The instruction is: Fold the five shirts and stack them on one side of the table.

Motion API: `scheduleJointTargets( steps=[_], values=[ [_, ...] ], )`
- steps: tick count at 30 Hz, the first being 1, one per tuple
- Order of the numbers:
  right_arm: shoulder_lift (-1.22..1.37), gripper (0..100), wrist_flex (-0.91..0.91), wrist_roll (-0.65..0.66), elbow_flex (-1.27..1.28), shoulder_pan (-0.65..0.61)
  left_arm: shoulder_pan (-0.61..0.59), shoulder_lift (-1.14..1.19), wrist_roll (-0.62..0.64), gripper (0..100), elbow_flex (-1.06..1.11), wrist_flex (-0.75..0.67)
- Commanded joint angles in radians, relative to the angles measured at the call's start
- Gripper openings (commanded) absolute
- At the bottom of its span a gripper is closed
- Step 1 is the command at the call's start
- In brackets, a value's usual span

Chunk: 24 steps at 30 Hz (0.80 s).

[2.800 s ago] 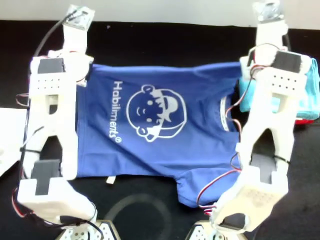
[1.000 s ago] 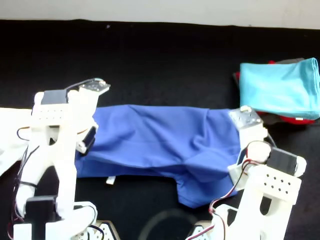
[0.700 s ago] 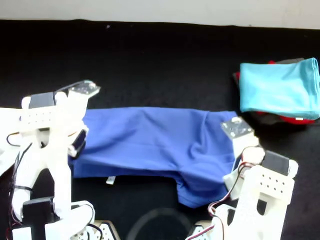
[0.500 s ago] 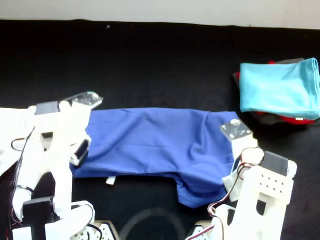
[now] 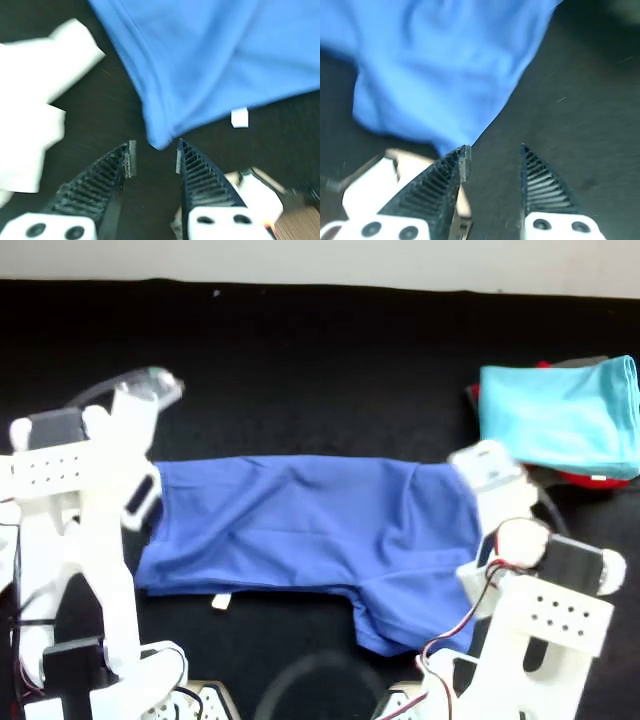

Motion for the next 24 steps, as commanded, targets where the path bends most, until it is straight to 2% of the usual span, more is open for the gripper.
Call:
scheduleJointTargets(
  steps=[1, 2, 3, 4, 6, 9, 15, 20, 24],
  values=[
    [0.018, 10.1, -0.182, -0.135, -0.05, -0.045, 0.068, -0.019, 0.064, 7, -0.084, -0.028],
    [0.044, 5.1, -0.243, -0.164, -0.025, -0.073, 0.104, 0.001, 0.104, 2, -0.076, -0.049],
    [0.081, 0.2, -0.311, -0.189, 0.002, -0.104, 0.15, 0.035, 0.144, 0, -0.071, -0.075],
    [0.125, 0.8, -0.369, -0.207, 0.027, -0.128, 0.193, 0.074, 0.173, 2, -0.07, -0.095],
    [0.226, 0.9, -0.478, -0.247, 0.061, -0.174, 0.266, 0.174, 0.212, 1, -0.07, -0.15],
    [0.38, 0.5, -0.647, -0.307, 0.082, -0.222, 0.311, 0.332, 0.261, 1, -0.071, -0.275],
    [0.676, 0.6, -0.881, -0.333, 0.074, -0.243, 0.26, 0.587, 0.273, 1, -0.113, -0.465],
    [0.906, 0.6, -1.067, -0.33, 0.048, -0.206, 0.156, 0.762, 0.272, 1, -0.303, -0.451],
    [1.066, 0.6, -1.078, -0.333, -0.124, -0.13, 0.09, 0.938, 0.27, 1, -0.553, -0.358]
  ],
)
